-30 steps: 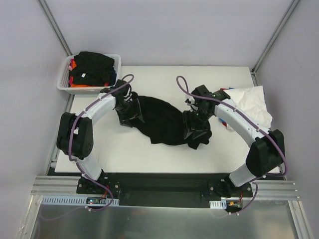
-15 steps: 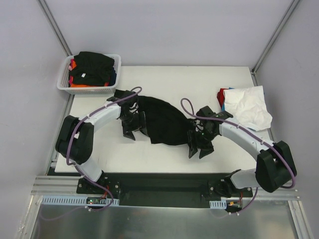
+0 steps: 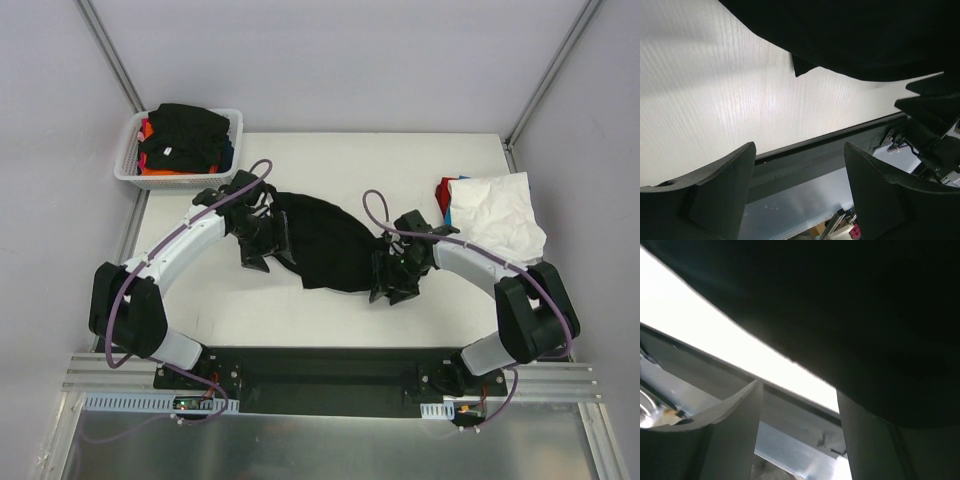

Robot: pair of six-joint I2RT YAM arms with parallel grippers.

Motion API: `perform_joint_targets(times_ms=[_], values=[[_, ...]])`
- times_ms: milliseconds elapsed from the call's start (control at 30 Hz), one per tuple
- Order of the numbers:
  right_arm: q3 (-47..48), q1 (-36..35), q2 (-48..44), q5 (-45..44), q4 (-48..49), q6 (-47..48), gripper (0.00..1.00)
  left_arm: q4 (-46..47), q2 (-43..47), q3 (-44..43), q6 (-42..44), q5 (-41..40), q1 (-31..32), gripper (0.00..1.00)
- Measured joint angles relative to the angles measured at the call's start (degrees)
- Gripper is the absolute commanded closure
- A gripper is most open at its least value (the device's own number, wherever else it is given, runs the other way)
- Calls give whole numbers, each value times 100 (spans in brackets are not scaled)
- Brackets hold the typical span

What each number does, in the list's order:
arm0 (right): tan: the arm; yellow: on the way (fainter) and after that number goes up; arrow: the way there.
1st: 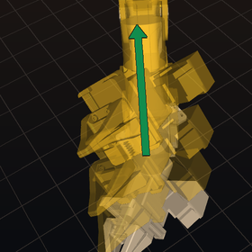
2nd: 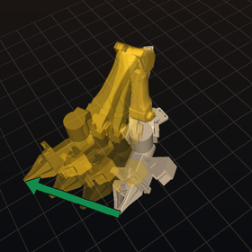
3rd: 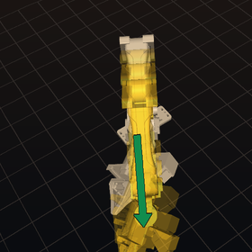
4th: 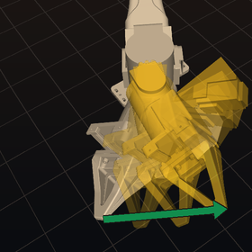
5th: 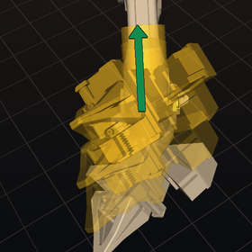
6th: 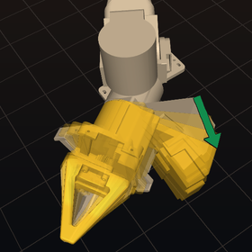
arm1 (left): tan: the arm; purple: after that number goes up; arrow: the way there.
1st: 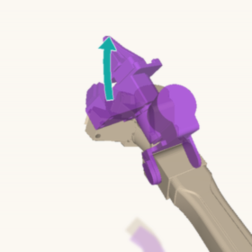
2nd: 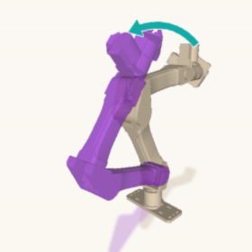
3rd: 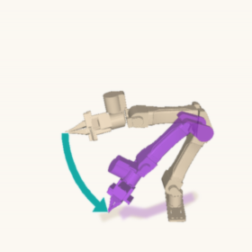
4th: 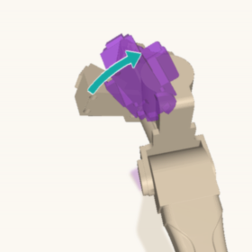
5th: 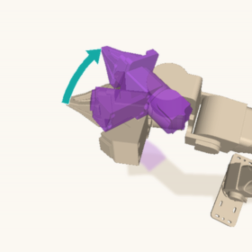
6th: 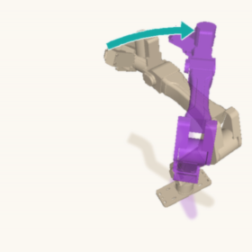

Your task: Fold and stack the t-shirts

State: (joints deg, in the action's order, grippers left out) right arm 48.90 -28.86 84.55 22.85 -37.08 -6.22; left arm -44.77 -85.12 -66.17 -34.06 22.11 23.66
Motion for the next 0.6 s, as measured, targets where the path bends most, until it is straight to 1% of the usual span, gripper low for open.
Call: perform_joint_targets(times_ms=[133,300,467,600], values=[[-2,590,129,184,435,15,36,-269,138,-101,39,-105,0,28],[-2,1228,122,345,750,76,36,-553,162,-98,46,-271,0,28],[-74,1578,105,527,890,149,36,-647,168,-96,42,-319,0,28],[-466,1773,-179,621,905,173,36,-680,168,-96,39,-319,0,28]])
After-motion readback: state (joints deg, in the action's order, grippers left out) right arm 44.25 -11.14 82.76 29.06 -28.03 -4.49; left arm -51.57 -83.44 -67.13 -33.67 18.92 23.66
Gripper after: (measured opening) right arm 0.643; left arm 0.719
